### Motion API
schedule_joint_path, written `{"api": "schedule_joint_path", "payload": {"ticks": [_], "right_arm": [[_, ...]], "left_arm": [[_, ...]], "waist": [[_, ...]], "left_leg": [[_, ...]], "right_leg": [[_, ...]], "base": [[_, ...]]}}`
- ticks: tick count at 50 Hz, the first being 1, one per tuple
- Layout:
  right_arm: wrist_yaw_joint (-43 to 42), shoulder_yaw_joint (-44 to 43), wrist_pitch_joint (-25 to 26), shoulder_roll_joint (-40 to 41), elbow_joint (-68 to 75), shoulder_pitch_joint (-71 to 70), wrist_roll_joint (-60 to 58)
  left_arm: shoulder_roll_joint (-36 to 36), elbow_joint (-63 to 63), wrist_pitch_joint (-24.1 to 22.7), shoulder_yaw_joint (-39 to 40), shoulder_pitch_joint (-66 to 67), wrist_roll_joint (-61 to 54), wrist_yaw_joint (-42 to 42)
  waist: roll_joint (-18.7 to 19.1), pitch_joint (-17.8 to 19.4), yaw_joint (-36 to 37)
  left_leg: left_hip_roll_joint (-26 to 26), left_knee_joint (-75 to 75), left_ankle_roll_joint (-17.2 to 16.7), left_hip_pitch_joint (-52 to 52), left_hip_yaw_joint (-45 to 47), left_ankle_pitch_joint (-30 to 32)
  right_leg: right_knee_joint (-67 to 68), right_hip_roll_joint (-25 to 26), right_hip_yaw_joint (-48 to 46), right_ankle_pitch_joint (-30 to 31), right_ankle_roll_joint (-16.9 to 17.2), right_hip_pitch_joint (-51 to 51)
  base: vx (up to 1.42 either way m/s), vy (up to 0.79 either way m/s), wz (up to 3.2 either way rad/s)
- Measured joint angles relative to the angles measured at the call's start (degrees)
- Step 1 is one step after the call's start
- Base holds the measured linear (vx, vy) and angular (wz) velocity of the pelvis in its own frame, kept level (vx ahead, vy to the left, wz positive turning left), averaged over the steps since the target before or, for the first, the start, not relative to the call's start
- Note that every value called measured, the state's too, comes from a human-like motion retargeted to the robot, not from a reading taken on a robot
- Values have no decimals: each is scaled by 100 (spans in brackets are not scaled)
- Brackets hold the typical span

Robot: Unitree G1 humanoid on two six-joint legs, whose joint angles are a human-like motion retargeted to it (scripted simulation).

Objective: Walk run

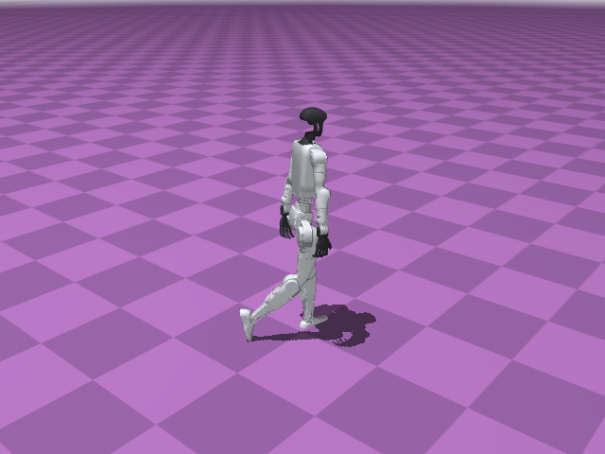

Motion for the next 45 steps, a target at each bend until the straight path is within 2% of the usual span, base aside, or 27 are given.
{"api": "schedule_joint_path", "payload": {"ticks": [2,5,8,10,15,17,20,23,25,27,28,29,30,31,32,33,35,37,40,42,45], "right_arm": [[115,37,60,61,211,188,-164],[330,74,139,223,250,567,-404],[238,107,64,369,250,951,-416],[233,134,105,447,250,1141,-312],[501,43,265,640,250,1398,-207],[570,36,255,656,250,1416,-195],[503,56,242,593,250,1399,-204],[301,114,376,430,250,1311,-148],[139,67,508,356,250,1296,-74],[5,-64,624,280,250,1244,43],[-15,-157,670,219,250,1169,126],[-4,-181,692,163,250,1103,223],[23,-170,701,108,250,1042,325],[50,-123,694,58,250,956,426],[67,-83,688,10,250,852,512],[63,-56,682,-33,250,710,570],[19,33,673,-133,250,375,602],[-69,74,627,-249,216,75,465],[-117,127,577,-409,-85,-203,296],[-173,193,497,-580,-356,-376,290],[-334,170,399,-804,-604,-527,339]], "left_arm": [[50,-503,-105,-348,-358,-16,300],[256,-1371,-456,-855,-803,429,229],[618,-2058,-851,-1362,-1228,759,-132],[889,-2333,-1046,-1696,-1564,762,-269],[1309,-2510,-1220,-2024,-2204,849,-195],[1337,-2473,-1149,-1980,-2290,908,-170],[1244,-2301,-1035,-1797,-2222,902,-96],[1003,-1931,-913,-1490,-1913,824,-22],[797,-1587,-777,-1309,-1590,847,3],[532,-1145,-457,-1150,-1260,926,52],[377,-911,-194,-1070,-1133,969,93],[260,-650,80,-989,-994,924,194],[162,-375,358,-907,-851,836,325],[143,-89,481,-838,-711,701,409],[131,151,567,-780,-561,602,431],[130,298,578,-741,-393,576,329],[95,347,650,-731,10,686,-71],[42,347,720,-683,406,1057,-271],[58,347,775,-735,827,1579,-194],[131,347,896,-873,1084,1862,105],[181,347,1082,-917,1328,2080,481]], "waist": [[154,27,87],[242,42,184],[393,-29,-459],[370,-57,-724],[1,41,-1043],[-105,127,-1088],[-111,254,-1247],[-190,147,-1198],[-123,10,-1347],[51,-82,-1337],[91,-57,-1281],[118,-67,-1260],[138,-94,-1257],[96,-147,-1294],[47,-189,-1316],[-21,-210,-1307],[-180,-159,-1184],[-346,-58,-918],[-431,49,-479],[-449,113,-171],[-443,153,35]], "left_leg": [[-22,-119,0,282,-270,-70],[-182,-310,0,621,-641,-93],[-467,-407,0,832,-1658,-48],[-682,-402,0,954,-2140,-69],[-1229,-274,0,1514,-2840,-273],[-1345,-214,0,1808,-3030,-352],[-1329,-56,0,2267,-3247,-446],[-1435,107,0,2495,-3097,-275],[-1484,418,0,2560,-3197,63],[-1504,986,-25,2416,-3072,938],[-1575,1366,-99,2267,-2936,1569],[-1487,1806,-297,2038,-2639,2118],[-1319,2276,-557,1770,-2262,2626],[-1049,2676,-800,1542,-1768,2908],[-780,3035,-951,1341,-1276,3122],[-512,3308,-916,1194,-788,3199],[-218,3826,-615,847,-183,2482],[-216,4064,-425,425,83,2007],[-512,3858,-494,-237,-93,1641],[-677,3198,-566,-677,-353,1200],[-297,1839,-247,-819,287,891]], "right_leg": [[562,127,228,-902,76,-445],[757,284,705,-1831,1,-1074],[421,-183,371,-2535,-10,-1778],[-166,-504,326,-2608,16,-2133],[-2112,-721,1278,-2652,-252,-2593],[-2800,-778,1555,-2783,-145,-2658],[-3472,-795,1713,-2967,409,-2558],[-3128,-682,2099,-2549,298,-2431],[-2902,-760,1844,-2109,-16,-2368],[-2613,-866,1704,-2535,-66,-2207],[-2469,-1036,1569,-2671,-45,-2170],[-2427,-1086,1529,-2803,-70,-2059],[-2435,-1075,1537,-2932,-118,-1912],[-2496,-1280,1085,-2961,-116,-1793],[-2548,-1439,719,-3003,-122,-1679],[-2582,-1506,526,-3075,-142,-1572],[-2690,-1586,263,-3155,-155,-1328],[-2830,-1602,144,-3164,-163,-1095],[-2974,-1466,-4,-3216,-172,-855],[-3050,-1319,-215,-3297,-126,-647],[-3138,-1162,-652,-3446,-40,-325]], "base": [[64,-3,108],[72,-6,143],[71,-13,297],[64,-24,247],[62,-37,191],[75,-39,133],[79,-37,120],[78,-31,65],[90,-23,133],[68,-5,134],[58,-4,126],[66,-17,131],[69,-29,152],[63,-32,169],[58,-33,180],[63,-38,159],[57,-36,109],[36,-24,47],[47,-22,29],[48,-22,71],[50,-19,107]]}}
